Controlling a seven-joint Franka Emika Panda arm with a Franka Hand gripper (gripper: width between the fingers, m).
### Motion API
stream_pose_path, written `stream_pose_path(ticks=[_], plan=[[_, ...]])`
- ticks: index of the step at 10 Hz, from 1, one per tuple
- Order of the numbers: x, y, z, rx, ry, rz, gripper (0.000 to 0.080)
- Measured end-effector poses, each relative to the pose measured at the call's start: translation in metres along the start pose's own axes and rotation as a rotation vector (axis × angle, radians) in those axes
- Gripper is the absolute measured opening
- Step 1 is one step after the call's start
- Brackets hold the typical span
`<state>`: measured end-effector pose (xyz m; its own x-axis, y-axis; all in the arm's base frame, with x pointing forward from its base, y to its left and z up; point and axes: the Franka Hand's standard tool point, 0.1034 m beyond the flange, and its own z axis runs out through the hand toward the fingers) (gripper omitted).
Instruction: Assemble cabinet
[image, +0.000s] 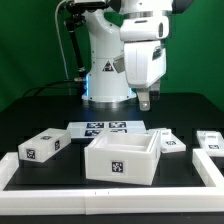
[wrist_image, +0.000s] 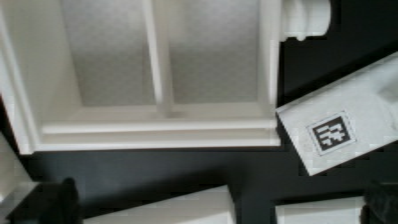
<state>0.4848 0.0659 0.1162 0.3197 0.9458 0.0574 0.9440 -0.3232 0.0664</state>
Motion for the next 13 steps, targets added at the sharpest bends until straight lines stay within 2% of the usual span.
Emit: stream_pose_path(ticks=[3,4,7,9,11,13], plan=[[-0.001,-0.001,0.003,0.0,0.001,-0.003,0.0798],[-0.003,-0.008,0.011,-0.006,0.008,-0.009,0.0798],[-0.011,-0.029,0.046,0.011,0.015,-0.004,0.0798],[-0.014,-0.035,0.062,0.019,0.02,0.002,0.0798],[-0.016,-0.042,0.079,0.044,0.017,0.008,0.0798],[-0.019,-0.045,0.09,0.061,0.014,0.014,0.0798]])
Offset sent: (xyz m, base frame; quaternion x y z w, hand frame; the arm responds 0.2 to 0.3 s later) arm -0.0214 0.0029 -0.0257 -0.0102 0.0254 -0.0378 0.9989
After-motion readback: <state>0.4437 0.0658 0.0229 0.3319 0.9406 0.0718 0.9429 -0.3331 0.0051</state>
